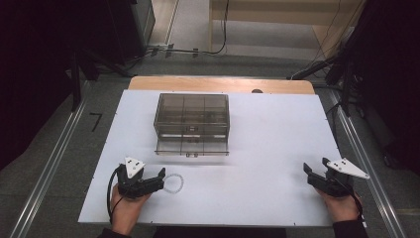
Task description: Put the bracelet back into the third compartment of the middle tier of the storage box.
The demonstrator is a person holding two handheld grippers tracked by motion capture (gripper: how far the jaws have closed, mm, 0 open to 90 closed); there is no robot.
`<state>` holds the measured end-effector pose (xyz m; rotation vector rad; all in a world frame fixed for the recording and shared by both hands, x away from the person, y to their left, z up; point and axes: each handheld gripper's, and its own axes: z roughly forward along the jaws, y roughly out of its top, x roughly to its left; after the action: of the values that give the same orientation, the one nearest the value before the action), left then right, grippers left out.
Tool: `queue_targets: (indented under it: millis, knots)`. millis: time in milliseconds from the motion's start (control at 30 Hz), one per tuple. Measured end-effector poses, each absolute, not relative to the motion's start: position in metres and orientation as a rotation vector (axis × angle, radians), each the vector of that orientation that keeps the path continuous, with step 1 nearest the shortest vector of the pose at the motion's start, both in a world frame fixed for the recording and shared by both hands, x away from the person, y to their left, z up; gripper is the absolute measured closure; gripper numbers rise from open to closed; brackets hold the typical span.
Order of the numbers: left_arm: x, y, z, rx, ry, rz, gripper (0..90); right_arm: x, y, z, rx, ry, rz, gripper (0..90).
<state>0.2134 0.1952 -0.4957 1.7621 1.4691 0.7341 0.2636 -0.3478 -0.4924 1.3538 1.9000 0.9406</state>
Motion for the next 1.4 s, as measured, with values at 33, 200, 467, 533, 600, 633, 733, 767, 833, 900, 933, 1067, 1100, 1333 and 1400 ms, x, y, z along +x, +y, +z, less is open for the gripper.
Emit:
queue_targets:
  millis: [33, 200, 467, 533, 600, 633, 733, 767, 833, 900, 933, 1067, 1100, 1333, 1400]
  knots:
    - [0.213, 0.195, -0.496, 1.762, 1.469, 0.736, 9.9, 0.264, -0.348, -0.493, 1.354, 1.9, 0.94, 27.3]
    - [0.214, 0.195, -0.497, 1.762, 1.465, 0.72, 12.3, 0.264, -0.348, -0.493, 1.355, 1.899, 0.94, 27.3]
    - [0.213, 0.188, -0.498, 1.8, 1.432, 0.697, 15.0, 0.264, -0.348, -0.493, 1.356, 1.9, 0.937, 27.3]
    - [0.213, 0.186, -0.499, 1.814, 1.422, 0.692, 16.0, 0.264, -0.348, -0.493, 1.356, 1.901, 0.936, 27.3]
    - [0.213, 0.186, -0.499, 1.822, 1.42, 0.688, 16.0, 0.264, -0.348, -0.493, 1.355, 1.902, 0.936, 27.3]
    - [0.213, 0.185, -0.5, 1.829, 1.419, 0.685, 16.0, 0.264, -0.348, -0.493, 1.356, 1.902, 0.937, 27.3]
    - [0.213, 0.185, -0.5, 1.836, 1.418, 0.681, 16.1, 0.264, -0.348, -0.493, 1.354, 1.904, 0.938, 27.3]
    - [0.213, 0.185, -0.5, 1.837, 1.419, 0.679, 16.3, 0.264, -0.348, -0.493, 1.354, 1.904, 0.938, 27.3]
    - [0.214, 0.185, -0.501, 1.839, 1.42, 0.675, 16.4, 0.264, -0.347, -0.493, 1.357, 1.907, 0.938, 27.3]
    - [0.214, 0.184, -0.501, 1.844, 1.421, 0.667, 17.1, 0.264, -0.347, -0.493, 1.357, 1.906, 0.937, 27.3]
    - [0.214, 0.184, -0.501, 1.844, 1.421, 0.667, 17.1, 0.264, -0.348, -0.493, 1.351, 1.906, 0.937, 27.3]
    - [0.214, 0.181, -0.502, 1.865, 1.409, 0.656, 18.2, 0.264, -0.347, -0.493, 1.353, 1.908, 0.938, 27.3]
    - [0.214, 0.181, -0.503, 1.865, 1.408, 0.655, 18.5, 0.264, -0.347, -0.493, 1.353, 1.909, 0.937, 27.3]
    - [0.216, 0.18, -0.505, 1.886, 1.402, 0.634, 24.1, 0.264, -0.347, -0.493, 1.354, 1.907, 0.936, 27.3]
    - [0.216, 0.179, -0.505, 1.897, 1.398, 0.63, 25.6, 0.263, -0.348, -0.493, 1.352, 1.905, 0.934, 27.3]
